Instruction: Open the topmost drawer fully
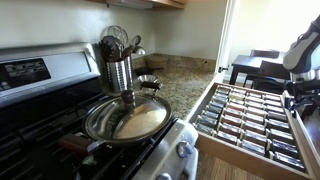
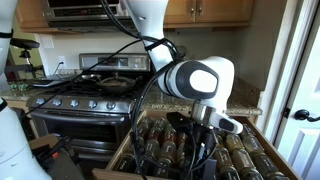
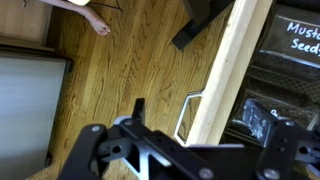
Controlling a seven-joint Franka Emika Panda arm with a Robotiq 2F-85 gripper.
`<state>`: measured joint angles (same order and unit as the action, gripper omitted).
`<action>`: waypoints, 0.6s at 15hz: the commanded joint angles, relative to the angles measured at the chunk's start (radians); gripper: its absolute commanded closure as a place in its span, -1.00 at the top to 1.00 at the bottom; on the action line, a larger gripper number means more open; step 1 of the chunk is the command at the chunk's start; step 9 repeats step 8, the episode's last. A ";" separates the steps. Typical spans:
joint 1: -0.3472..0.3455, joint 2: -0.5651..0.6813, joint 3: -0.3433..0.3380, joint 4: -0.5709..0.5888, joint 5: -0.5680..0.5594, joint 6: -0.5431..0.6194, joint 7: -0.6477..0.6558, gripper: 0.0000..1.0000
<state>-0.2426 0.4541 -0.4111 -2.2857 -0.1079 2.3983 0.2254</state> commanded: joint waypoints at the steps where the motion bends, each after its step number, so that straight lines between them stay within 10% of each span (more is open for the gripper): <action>1: -0.009 -0.181 -0.009 -0.127 -0.025 0.004 -0.039 1.00; 9: -0.026 -0.202 0.013 -0.118 -0.009 -0.009 -0.045 1.00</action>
